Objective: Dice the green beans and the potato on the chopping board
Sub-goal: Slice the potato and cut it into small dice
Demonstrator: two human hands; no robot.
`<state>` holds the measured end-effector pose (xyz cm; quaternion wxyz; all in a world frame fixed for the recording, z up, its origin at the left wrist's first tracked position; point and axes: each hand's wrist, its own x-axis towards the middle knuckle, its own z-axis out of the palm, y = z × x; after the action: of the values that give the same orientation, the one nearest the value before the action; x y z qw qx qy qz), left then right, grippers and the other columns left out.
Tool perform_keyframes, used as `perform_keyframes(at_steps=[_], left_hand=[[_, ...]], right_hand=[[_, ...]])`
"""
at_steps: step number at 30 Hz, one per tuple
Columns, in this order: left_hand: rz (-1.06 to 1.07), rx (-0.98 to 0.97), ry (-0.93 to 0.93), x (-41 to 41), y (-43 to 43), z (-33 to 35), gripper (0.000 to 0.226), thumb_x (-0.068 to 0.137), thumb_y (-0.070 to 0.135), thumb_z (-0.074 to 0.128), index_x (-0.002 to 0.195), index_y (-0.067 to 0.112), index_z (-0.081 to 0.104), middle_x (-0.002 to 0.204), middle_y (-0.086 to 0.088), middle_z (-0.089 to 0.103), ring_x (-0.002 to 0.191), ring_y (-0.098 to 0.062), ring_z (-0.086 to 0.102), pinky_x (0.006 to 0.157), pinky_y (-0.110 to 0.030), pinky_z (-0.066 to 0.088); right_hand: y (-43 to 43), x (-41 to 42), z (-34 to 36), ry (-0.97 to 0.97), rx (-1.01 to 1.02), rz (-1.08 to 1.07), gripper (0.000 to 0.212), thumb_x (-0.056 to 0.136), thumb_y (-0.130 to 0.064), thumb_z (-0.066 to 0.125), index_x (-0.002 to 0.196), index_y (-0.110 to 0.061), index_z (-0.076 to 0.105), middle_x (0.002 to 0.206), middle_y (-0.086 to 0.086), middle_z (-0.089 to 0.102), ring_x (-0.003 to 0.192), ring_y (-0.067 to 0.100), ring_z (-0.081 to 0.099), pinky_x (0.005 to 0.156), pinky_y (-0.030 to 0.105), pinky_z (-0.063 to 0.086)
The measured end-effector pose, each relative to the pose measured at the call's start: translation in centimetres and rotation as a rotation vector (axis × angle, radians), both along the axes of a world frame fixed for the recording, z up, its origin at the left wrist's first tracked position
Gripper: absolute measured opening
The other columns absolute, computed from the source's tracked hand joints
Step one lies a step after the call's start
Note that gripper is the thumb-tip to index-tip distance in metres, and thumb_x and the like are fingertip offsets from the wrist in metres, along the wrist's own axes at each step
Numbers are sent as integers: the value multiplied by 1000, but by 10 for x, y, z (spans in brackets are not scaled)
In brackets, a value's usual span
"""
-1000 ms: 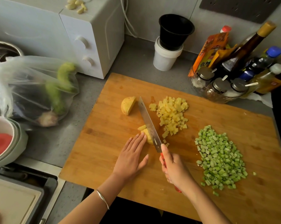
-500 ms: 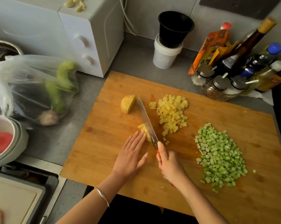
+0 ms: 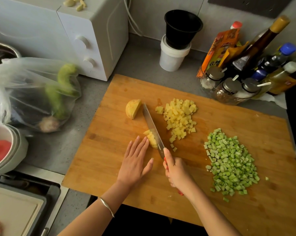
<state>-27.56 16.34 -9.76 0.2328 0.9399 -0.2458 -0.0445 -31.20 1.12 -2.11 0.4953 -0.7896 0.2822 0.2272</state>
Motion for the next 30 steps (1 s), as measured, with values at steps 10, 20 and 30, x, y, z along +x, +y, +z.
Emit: perform_keyframes(at_steps=[10, 20, 30], left_hand=[[100, -81, 32, 8, -2, 2, 68, 96, 60, 14, 148, 19, 30, 155, 4, 25, 146, -10, 3, 119, -35, 1], [14, -246, 168, 68, -24, 23, 65, 97, 57, 11, 132, 23, 54, 138, 6, 50, 140, -11, 22, 115, -27, 1], [60, -210, 208, 78, -14, 21, 59, 93, 56, 18, 112, 18, 58, 114, 3, 56, 116, -16, 40, 100, -33, 30]], right_hand=[[-25, -3, 5, -22, 100, -139, 54, 95, -60, 36, 64, -15, 43, 41, -9, 32, 33, 8, 27, 37, 21, 21], [-45, 11, 17, -98, 146, -127, 52, 97, -55, 36, 67, -13, 41, 46, -4, 26, 35, 10, 22, 36, 21, 18], [-45, 0, 21, -106, 185, -136, 52, 94, -58, 37, 69, -13, 41, 48, -2, 25, 37, 11, 21, 39, 23, 16]])
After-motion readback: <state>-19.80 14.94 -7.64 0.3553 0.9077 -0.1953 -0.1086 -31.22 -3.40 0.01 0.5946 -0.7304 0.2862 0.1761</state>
